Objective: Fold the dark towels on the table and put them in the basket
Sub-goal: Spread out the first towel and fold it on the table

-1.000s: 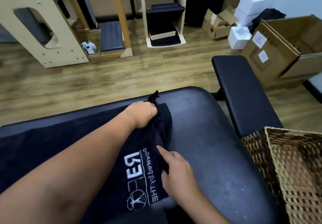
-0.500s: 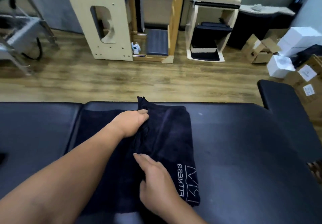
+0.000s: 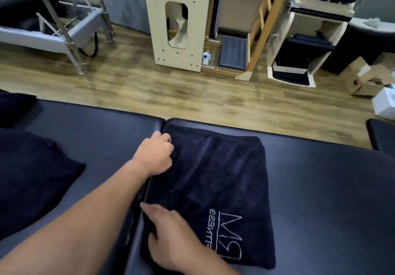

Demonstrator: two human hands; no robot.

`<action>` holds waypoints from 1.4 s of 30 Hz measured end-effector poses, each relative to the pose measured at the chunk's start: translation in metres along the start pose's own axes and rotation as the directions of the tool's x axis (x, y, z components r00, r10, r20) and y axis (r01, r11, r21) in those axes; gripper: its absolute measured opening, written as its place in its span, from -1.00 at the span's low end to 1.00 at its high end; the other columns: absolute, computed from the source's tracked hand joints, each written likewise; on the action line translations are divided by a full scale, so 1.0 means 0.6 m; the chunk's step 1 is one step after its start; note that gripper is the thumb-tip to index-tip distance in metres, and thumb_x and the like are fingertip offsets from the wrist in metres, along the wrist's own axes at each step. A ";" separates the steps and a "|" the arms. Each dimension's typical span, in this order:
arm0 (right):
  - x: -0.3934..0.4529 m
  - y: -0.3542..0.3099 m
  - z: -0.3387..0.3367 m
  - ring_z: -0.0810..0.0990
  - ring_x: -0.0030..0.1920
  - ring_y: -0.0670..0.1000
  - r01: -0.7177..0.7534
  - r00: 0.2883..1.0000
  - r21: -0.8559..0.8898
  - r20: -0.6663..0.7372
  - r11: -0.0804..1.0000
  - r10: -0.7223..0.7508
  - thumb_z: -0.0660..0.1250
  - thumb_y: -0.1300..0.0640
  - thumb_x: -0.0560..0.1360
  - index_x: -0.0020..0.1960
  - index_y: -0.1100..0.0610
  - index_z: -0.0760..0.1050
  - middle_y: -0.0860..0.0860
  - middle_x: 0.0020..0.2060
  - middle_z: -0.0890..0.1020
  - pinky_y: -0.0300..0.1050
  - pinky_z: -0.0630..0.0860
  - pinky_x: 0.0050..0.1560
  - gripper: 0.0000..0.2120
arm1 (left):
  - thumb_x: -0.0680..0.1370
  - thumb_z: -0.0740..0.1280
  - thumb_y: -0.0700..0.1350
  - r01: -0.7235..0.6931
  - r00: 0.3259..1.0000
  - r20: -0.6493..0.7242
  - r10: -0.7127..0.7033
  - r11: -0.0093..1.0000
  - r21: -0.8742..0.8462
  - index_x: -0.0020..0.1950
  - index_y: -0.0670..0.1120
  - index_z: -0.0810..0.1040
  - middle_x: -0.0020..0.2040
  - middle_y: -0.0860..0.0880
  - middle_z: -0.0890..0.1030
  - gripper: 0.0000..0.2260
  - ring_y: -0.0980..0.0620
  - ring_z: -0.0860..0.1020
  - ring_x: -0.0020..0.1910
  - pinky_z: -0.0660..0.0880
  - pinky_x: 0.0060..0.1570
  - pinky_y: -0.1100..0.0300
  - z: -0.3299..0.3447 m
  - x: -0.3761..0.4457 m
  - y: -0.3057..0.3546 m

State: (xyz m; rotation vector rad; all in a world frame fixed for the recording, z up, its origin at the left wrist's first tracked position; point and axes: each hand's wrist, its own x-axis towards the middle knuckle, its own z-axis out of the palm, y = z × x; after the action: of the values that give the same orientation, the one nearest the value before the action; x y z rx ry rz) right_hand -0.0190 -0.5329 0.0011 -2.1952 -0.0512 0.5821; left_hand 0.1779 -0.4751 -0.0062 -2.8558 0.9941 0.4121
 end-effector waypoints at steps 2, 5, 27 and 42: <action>0.000 0.009 0.007 0.38 0.45 0.00 -0.008 0.999 0.017 0.051 1.000 0.007 0.29 0.06 0.56 0.56 -0.08 0.27 -0.16 0.50 0.33 -0.18 0.25 0.49 -0.42 | 0.59 0.19 0.11 0.145 0.989 0.032 -0.141 0.979 -0.145 0.12 -0.06 0.60 0.20 -0.03 0.54 -0.68 -0.10 0.42 0.24 0.42 0.13 -0.03 -0.002 0.003 0.035; -0.015 0.030 -0.011 0.47 0.35 -0.09 -0.022 1.000 0.019 0.019 1.000 0.022 0.30 0.02 0.57 0.44 -0.03 0.46 -0.16 0.39 0.48 -0.20 0.36 0.42 -0.57 | 0.54 0.22 0.37 0.241 0.969 0.092 -0.228 0.955 -0.173 -0.02 -0.02 0.43 0.08 -0.01 0.57 -0.56 -0.08 0.47 0.20 0.32 0.15 -0.09 0.005 0.020 0.073; -0.019 0.199 -0.173 -0.31 0.58 0.26 -0.509 0.839 -0.392 -0.422 0.766 0.342 0.01 -0.35 0.60 0.61 -0.21 -0.10 0.10 0.62 -0.21 0.50 -0.12 0.46 -0.35 | 0.42 0.07 0.56 0.029 0.984 0.175 -0.019 0.998 -0.056 0.59 0.15 -0.40 0.57 -0.10 -0.47 -0.02 -0.33 -0.35 0.57 -0.16 0.46 -0.44 0.081 -0.085 0.108; -0.063 0.204 -0.130 -0.39 0.56 0.26 -0.261 0.955 -0.540 -0.265 0.800 0.132 0.12 -0.41 0.51 0.60 -0.24 -0.25 0.09 0.62 -0.26 0.47 -0.25 0.47 -0.17 | 0.61 0.11 0.25 -0.259 0.966 -0.038 0.256 0.958 -0.125 0.67 0.04 -0.16 0.64 -0.10 -0.32 -0.26 -0.07 -0.39 0.59 -0.16 0.57 -0.21 0.103 -0.137 0.141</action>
State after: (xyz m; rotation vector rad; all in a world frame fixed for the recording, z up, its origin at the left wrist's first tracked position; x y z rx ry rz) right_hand -0.0391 -0.6772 -0.0339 -2.8708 0.1413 0.4764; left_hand 0.0499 -0.4815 -0.0419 -2.8537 1.4007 0.4845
